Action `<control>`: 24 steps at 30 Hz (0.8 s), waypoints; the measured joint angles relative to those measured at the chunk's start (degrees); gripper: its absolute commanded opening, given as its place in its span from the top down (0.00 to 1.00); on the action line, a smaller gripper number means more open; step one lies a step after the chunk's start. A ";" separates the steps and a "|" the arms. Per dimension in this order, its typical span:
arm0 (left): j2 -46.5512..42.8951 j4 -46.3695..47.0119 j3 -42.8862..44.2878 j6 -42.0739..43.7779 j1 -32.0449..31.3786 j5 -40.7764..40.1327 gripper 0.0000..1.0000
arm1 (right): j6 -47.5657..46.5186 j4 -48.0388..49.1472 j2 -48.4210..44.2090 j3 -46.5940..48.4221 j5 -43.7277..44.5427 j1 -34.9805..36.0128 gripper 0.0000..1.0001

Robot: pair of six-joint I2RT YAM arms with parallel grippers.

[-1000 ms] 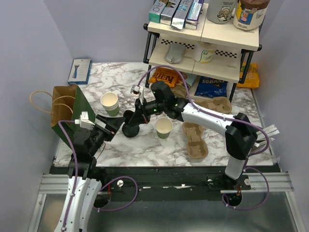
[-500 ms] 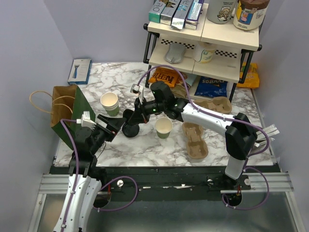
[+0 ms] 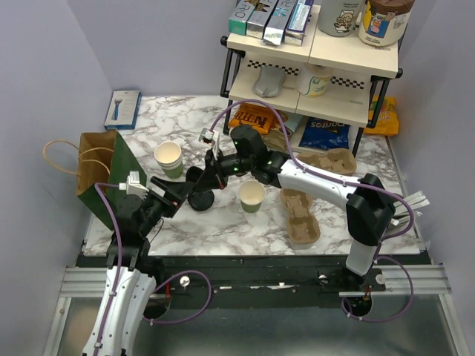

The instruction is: Pack the takeout coffee

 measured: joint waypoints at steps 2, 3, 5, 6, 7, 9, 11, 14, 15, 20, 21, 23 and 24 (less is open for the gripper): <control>0.00 0.42 -0.20 -0.24 0.00 0.02 0.12 | -0.07 0.02 -0.04 0.00 0.02 0.00 0.99; 0.00 0.70 -0.37 -0.44 0.00 0.07 0.13 | -0.13 0.00 -0.09 -0.02 0.07 0.00 0.99; -0.02 1.33 -0.74 -0.81 0.00 0.17 0.16 | -0.35 0.00 -0.13 -0.02 0.15 0.00 0.99; -0.02 1.57 -0.85 -0.92 0.00 0.24 0.17 | -0.44 0.00 -0.13 -0.07 0.17 0.00 0.99; -0.02 1.66 -0.87 -1.01 0.00 0.26 0.18 | -0.55 0.07 -0.20 -0.20 0.15 0.02 0.99; 0.00 1.70 -0.90 -1.11 -0.07 0.44 0.20 | -1.25 0.13 -0.63 -0.79 0.15 0.17 0.99; 0.07 1.68 -0.94 -1.25 -0.09 0.98 0.24 | -2.75 0.22 -1.16 -1.42 0.33 0.52 0.99; 0.59 1.90 -0.94 -1.53 -0.13 2.08 0.30 | -5.05 0.33 -2.14 -2.58 0.55 1.05 0.99; 0.85 2.05 -0.92 -1.55 -0.13 2.49 0.31 | -5.51 0.57 -2.38 -3.06 0.55 1.09 0.99; 2.14 1.46 -0.52 -1.60 -0.46 3.87 0.55 | -6.01 1.84 -2.99 -5.33 0.94 1.22 0.99; 2.29 1.14 -0.24 -1.55 -0.50 4.04 0.58 | -5.86 1.86 -2.99 -5.60 1.22 1.36 0.99; 2.16 1.14 0.13 -1.75 -0.52 4.35 0.66 | -5.51 1.81 -2.99 -5.64 2.12 1.75 0.99; 1.99 1.18 0.17 -1.70 -0.50 4.42 0.69 | -5.27 1.86 -2.99 -5.64 2.49 1.90 0.99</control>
